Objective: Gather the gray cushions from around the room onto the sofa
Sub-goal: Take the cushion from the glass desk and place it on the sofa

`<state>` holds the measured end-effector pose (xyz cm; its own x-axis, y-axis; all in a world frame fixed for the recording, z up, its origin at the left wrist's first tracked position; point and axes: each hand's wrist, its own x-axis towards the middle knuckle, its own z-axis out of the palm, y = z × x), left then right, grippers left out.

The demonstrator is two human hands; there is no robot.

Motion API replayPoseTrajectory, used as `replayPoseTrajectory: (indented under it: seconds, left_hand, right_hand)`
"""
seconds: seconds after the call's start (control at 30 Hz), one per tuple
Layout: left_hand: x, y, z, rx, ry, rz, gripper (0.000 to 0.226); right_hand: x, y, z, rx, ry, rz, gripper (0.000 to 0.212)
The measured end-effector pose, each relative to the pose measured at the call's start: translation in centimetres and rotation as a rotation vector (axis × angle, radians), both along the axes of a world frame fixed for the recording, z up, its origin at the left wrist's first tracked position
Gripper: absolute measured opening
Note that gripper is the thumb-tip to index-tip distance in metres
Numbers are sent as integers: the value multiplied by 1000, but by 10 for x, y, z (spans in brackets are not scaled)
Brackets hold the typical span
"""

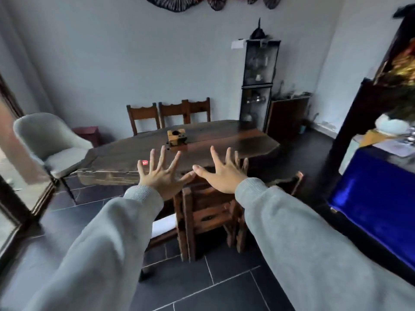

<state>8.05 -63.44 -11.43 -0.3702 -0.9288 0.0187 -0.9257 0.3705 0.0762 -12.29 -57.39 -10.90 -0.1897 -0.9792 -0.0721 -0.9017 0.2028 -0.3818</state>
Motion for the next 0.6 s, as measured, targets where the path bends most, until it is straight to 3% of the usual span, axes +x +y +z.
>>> replayPoseTrajectory:
  seconds: [0.13,0.33,0.6]
  left_hand:
    - [-107,8,5,1,12,-109,118]
    - [-255,27,7,-2,8,-360,94]
    - [-422,78,-1,25,36,-668,102]
  right_hand:
    - [-100,40,-1,-4,38,-157,112]
    - [-232,115,-3,23,123,-446,109]
    - [-349,218,-11,94,136,-806,108]
